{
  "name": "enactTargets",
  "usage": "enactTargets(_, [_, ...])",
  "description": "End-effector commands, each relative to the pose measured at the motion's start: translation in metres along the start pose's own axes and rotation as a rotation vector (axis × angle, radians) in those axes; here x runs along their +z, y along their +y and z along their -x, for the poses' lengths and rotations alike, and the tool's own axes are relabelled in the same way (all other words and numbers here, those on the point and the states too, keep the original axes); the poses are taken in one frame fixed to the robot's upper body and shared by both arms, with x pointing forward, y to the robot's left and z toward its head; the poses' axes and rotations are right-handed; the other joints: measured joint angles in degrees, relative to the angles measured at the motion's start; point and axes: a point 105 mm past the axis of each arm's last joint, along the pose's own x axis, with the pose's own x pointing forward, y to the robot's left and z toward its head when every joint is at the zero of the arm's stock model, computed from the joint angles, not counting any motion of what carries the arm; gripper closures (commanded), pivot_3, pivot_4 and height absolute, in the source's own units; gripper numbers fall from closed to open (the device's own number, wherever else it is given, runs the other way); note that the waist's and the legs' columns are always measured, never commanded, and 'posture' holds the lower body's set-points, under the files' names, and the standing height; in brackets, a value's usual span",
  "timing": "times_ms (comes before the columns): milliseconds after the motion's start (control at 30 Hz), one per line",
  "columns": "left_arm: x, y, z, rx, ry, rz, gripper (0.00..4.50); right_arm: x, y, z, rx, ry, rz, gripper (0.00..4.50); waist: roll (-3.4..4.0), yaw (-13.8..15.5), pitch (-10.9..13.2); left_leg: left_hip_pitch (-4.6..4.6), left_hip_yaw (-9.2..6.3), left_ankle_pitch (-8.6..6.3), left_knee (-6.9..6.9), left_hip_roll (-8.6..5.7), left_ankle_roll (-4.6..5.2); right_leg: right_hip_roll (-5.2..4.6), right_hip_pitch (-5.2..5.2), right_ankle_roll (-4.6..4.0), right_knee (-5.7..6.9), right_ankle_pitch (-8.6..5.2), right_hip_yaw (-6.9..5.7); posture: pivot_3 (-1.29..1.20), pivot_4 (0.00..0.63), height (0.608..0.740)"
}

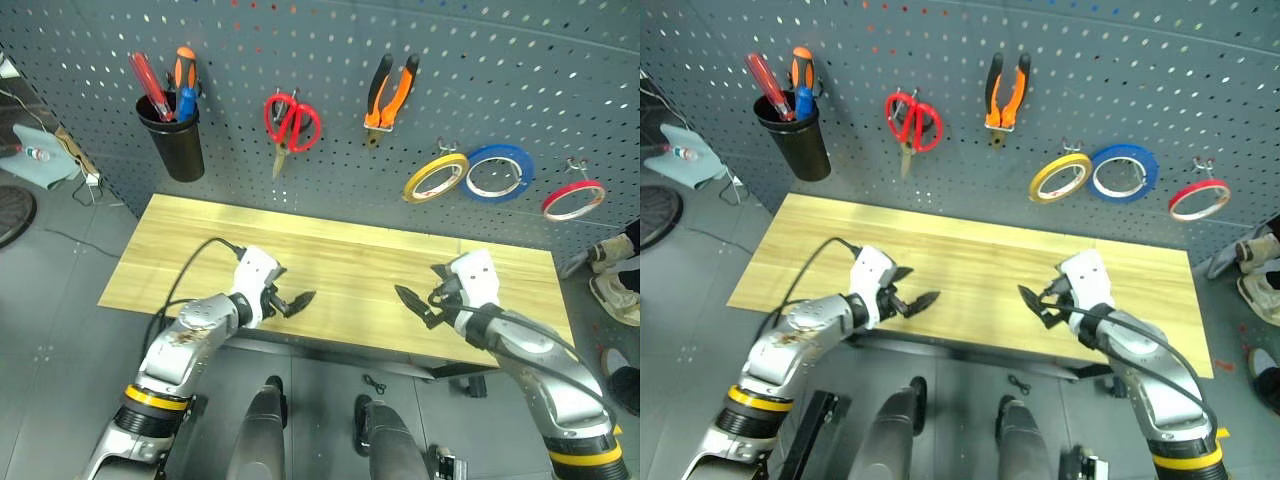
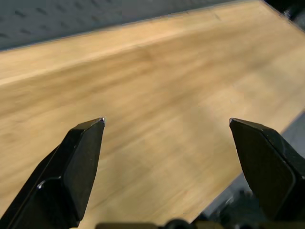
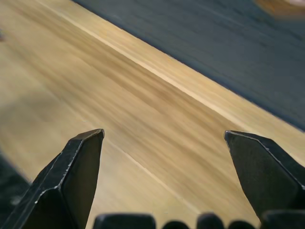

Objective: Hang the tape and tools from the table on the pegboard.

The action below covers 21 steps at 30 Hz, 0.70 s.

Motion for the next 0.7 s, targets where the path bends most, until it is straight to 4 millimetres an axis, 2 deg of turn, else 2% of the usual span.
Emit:
enactTargets(33, [-0.006,0.006,-0.012,0.000,0.003,-0.063,0.06,-0.016,-0.026,0.008,-0.186,0.015,-0.003,0.00,0.04,-0.47,-1.37,0.02,0.00,0.00,-0.02,0.00,0.00,0.01,0.01,0.00,0.01,0.00,0.00,0.01,0.144,0.740])
enactTargets(133, [-0.017,0.014,-0.018,0.014,0.023,-0.056,0.06,-0.034,-0.035,0.013,-0.288,0.043,-0.045,0.00,0.10,-1.43,-3.41,0.11,0.00,0.00,-0.04,0.01,-0.01,0.01,0.04,0.02,0.04,0.01,-0.02,-0.01,0.102,0.740])
enactTargets(267, [-0.028,0.023,-0.022,0.032,0.042,-0.047,0.06,-0.047,-0.043,0.017,-0.368,0.053,-0.070,0.00,0.32,-3.14,-6.08,0.44,0.02,-0.02,-0.14,0.00,-0.02,0.00,0.35,0.02,-0.02,0.00,-0.02,-0.04,0.066,0.740])
enactTargets(333, [-0.035,0.025,-0.024,0.037,0.059,-0.045,0.06,-0.053,-0.048,0.020,-0.412,0.056,-0.098,0.00,0.50,-3.78,-7.42,1.04,0.05,-0.08,-0.40,0.01,-0.05,-0.02,1.04,0.11,-0.41,-0.28,-0.10,-0.05,0.040,0.740])
enactTargets(500, [-0.044,0.030,-0.028,0.056,0.073,-0.052,0.06,-0.062,-0.057,0.023,-0.490,0.059,-0.125,0.00,0.79,-5.75,-10.67,1.69,0.13,-0.16,-0.91,0.01,-0.07,-0.06,1.56,-0.03,-0.73,-0.45,-0.14,-0.08,0.000,0.740])
enactTargets(700, [-0.042,0.035,-0.035,0.072,0.055,-0.042,0.06,-0.066,-0.056,0.015,-0.501,0.048,-0.144,0.00,1.27,-7.18,-11.83,2.12,0.12,-0.31,-0.98,0.01,-0.05,-0.07,1.92,-0.19,-0.68,-0.69,-0.17,-0.08,0.000,0.740])
